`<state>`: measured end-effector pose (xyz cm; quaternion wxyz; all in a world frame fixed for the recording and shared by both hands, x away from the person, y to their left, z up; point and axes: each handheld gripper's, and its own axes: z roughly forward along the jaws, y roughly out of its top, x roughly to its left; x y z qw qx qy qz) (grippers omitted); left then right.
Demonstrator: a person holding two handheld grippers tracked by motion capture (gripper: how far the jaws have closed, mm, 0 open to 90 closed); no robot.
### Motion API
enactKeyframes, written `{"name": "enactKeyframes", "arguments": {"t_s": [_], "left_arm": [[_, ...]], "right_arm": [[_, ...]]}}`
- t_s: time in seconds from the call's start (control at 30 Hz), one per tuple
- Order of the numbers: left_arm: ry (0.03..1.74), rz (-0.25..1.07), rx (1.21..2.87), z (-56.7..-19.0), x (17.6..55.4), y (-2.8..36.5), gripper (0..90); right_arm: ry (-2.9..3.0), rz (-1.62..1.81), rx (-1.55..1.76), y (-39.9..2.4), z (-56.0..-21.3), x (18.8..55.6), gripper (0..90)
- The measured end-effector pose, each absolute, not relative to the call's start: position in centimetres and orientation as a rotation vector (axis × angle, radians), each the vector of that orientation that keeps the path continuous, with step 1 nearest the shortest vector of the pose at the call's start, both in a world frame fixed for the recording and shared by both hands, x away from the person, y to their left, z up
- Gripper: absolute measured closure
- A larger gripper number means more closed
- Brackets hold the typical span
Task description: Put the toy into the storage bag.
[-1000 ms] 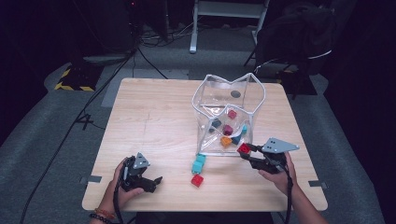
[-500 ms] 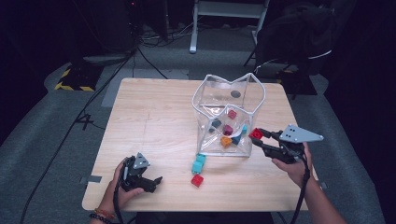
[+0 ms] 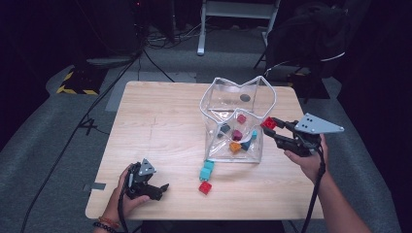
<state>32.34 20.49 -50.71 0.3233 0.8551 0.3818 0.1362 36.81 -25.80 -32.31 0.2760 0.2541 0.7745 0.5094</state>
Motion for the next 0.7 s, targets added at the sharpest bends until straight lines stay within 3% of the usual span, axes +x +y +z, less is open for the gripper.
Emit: {"name": "enactKeyframes", "arguments": {"t_s": [0.7], "left_arm": [[1.002,0.357,2.243,-50.7,32.3,20.5,0.1]], "right_arm": [[2.029,1.336,0.736,-23.6,-30.4,41.0,59.4]]}}
